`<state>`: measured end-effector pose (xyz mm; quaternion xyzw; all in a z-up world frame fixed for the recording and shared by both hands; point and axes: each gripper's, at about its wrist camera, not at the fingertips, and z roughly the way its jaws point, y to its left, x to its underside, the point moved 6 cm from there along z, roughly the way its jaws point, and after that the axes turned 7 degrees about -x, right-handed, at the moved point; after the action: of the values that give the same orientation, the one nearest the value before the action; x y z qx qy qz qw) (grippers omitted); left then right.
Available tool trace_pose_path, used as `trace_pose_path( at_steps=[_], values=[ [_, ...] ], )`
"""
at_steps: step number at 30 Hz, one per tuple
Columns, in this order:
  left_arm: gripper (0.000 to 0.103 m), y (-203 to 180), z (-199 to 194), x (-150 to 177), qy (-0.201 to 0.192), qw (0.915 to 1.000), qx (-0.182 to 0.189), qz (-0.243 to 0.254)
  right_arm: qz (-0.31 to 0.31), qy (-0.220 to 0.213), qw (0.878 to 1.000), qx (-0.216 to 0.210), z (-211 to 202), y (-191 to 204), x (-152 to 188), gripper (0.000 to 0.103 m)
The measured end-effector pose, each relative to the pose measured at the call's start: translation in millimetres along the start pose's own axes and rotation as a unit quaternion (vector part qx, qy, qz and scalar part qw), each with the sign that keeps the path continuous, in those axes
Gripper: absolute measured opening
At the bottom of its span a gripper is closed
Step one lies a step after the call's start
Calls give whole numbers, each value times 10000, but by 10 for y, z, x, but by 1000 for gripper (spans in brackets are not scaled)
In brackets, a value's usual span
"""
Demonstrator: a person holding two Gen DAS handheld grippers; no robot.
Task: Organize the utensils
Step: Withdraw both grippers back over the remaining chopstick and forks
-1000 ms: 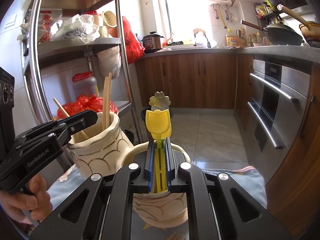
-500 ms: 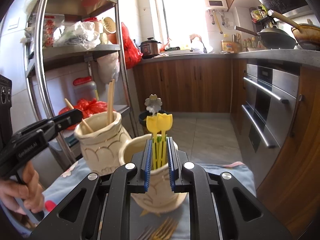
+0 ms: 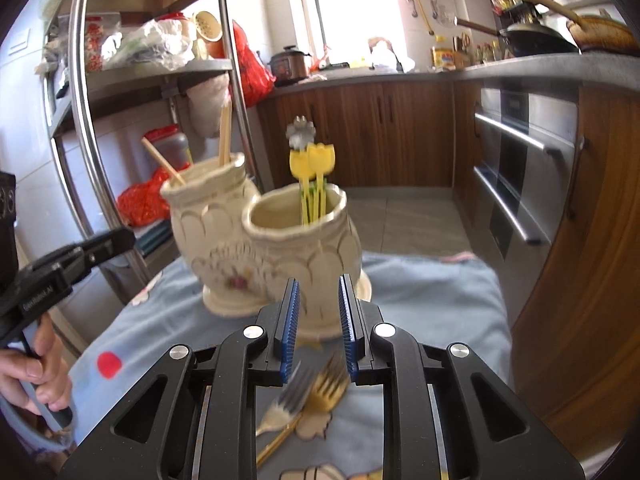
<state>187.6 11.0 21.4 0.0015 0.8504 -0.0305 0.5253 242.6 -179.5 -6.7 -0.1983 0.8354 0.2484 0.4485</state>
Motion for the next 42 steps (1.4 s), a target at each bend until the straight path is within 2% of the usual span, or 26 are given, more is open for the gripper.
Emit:
trace_pose_path(
  at_steps=[5,7,15,27,37,42],
  values=[
    [11,22,-15,296,379,9992,91,-17,132,245,9996,-23,-40,18,211,21],
    [26,18,-27,399,494,9987,128,-7,172,357,9992,-17,-43,36,305,21],
    [31,-56,-33,652,935,9951,277,179,334,729,9967,-129,-45,109,573,27],
    [32,-242,48,1010,1668,9829,481,609,440,1204,9916,-176,102,129,764,29],
    [32,-279,130,1111,1904,9781,547,643,386,1521,9875,-158,221,171,833,28],
    [29,-267,148,1102,1954,9771,605,588,366,1550,9870,-227,224,196,848,22]
  ],
)
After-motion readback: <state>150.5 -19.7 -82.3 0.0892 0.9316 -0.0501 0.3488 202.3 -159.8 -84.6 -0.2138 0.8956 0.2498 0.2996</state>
